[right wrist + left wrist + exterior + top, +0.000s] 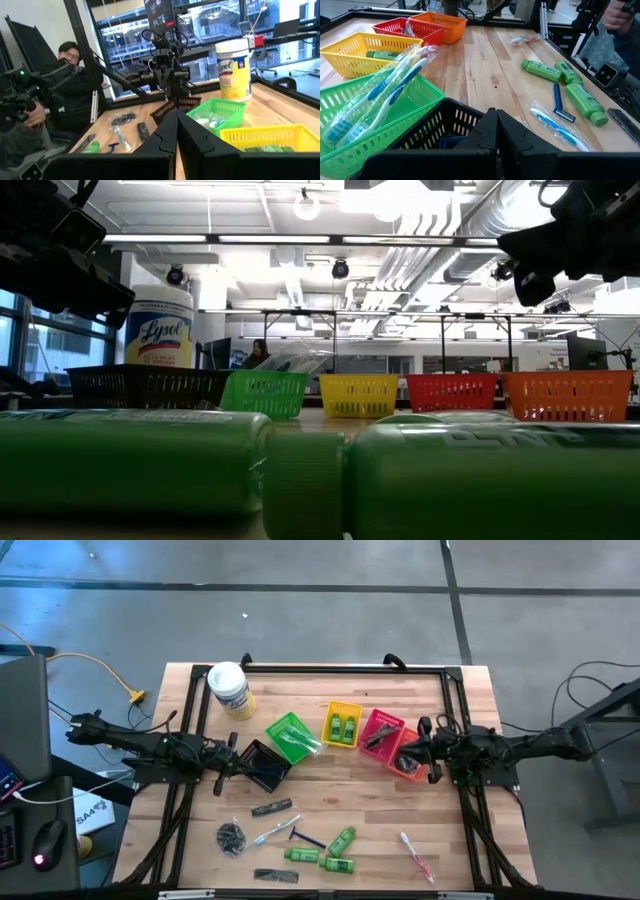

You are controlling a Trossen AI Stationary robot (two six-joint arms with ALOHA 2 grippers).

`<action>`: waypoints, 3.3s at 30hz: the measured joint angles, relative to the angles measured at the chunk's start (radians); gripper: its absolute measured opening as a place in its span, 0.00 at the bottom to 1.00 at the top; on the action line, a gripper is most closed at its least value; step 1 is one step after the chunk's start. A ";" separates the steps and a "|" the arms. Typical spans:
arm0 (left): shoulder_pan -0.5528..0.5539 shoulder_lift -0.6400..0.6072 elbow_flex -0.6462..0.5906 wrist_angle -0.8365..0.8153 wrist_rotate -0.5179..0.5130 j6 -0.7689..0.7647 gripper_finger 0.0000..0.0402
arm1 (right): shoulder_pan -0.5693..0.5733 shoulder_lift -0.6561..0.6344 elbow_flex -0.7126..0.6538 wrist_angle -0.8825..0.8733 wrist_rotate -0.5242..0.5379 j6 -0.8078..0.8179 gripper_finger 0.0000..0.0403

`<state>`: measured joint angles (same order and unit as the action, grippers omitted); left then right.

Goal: Pick & Place Travel size toiletries
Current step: Put the black hair brush into the orange bin

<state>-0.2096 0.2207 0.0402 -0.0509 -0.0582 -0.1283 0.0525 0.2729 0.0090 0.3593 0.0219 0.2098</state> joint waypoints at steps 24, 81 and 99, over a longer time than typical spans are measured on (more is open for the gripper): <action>-0.465 0.571 0.433 -0.384 -0.193 -0.279 0.00 | 0.000 0.001 -0.001 -0.075 -0.007 0.029 0.01; -0.979 1.155 0.548 -0.351 -0.224 -1.888 0.70 | 0.000 0.001 -0.003 -0.128 -0.216 -0.024 0.01; -0.982 1.159 0.546 -0.351 -0.211 -1.846 0.37 | 0.000 0.001 -0.003 -0.135 -0.238 -0.024 0.01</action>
<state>-1.1917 1.3801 0.5863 -0.4017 -0.2693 -1.9744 0.0525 0.2737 0.0063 0.2242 -0.2157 0.1860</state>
